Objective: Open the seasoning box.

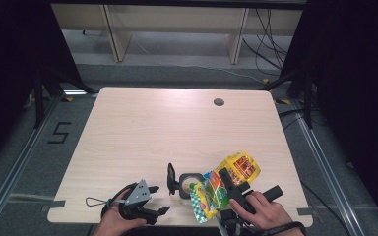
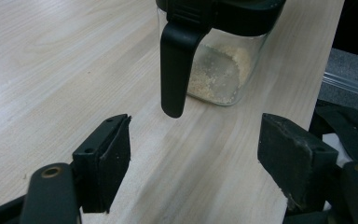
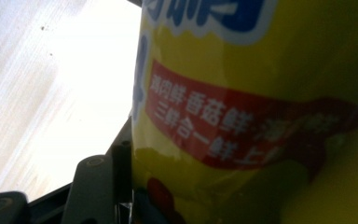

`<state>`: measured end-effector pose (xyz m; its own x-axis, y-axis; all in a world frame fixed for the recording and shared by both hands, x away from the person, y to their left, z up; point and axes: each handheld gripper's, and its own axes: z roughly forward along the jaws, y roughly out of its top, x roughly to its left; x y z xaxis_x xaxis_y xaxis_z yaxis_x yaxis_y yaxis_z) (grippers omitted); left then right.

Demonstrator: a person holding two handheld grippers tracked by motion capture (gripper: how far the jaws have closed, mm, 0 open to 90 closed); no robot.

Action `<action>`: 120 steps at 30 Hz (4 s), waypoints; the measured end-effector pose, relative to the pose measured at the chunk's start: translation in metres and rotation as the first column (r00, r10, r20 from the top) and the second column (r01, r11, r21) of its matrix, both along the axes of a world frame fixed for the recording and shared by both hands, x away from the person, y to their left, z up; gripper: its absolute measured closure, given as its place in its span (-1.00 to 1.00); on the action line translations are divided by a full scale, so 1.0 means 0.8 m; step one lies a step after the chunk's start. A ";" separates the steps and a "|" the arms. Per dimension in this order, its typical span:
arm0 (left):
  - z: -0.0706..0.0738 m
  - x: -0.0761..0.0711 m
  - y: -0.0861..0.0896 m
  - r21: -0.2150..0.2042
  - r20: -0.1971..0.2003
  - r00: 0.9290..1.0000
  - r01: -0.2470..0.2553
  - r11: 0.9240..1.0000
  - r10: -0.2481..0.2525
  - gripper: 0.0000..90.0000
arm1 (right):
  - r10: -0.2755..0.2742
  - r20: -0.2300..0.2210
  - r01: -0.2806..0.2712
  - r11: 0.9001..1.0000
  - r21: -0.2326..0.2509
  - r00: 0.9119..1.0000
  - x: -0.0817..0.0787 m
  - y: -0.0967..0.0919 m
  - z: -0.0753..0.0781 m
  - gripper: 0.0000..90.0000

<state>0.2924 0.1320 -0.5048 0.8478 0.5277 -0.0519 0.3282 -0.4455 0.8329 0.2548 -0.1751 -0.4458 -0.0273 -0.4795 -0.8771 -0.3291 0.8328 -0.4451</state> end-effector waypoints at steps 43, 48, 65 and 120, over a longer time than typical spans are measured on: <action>0.002 0.001 0.000 0.010 0.004 1.000 -0.001 1.000 0.001 -0.44 | 0.031 -0.022 -0.031 0.999 0.009 0.999 -0.002 0.001 -0.002 -0.02; 0.002 0.001 0.000 0.000 -0.001 1.000 0.002 1.000 -0.002 -0.44 | 0.020 -0.018 -0.020 1.000 0.021 1.000 -0.002 -0.002 -0.003 -0.02; 0.003 0.001 0.000 0.006 0.002 1.000 0.003 1.000 -0.003 -0.44 | 0.039 -0.021 -0.039 0.999 0.011 0.999 -0.003 0.000 -0.002 -0.01; 0.003 0.002 -0.002 0.011 0.003 1.000 0.008 1.000 -0.008 -0.45 | 0.010 -0.010 -0.010 0.999 -0.035 1.000 -0.002 -0.003 0.007 0.00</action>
<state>0.2943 0.1304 -0.5026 0.8522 0.5215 -0.0438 0.3224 -0.4572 0.8289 0.2529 -0.1774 -0.4402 -0.0313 -0.5098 -0.8597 -0.3418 0.8137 -0.4701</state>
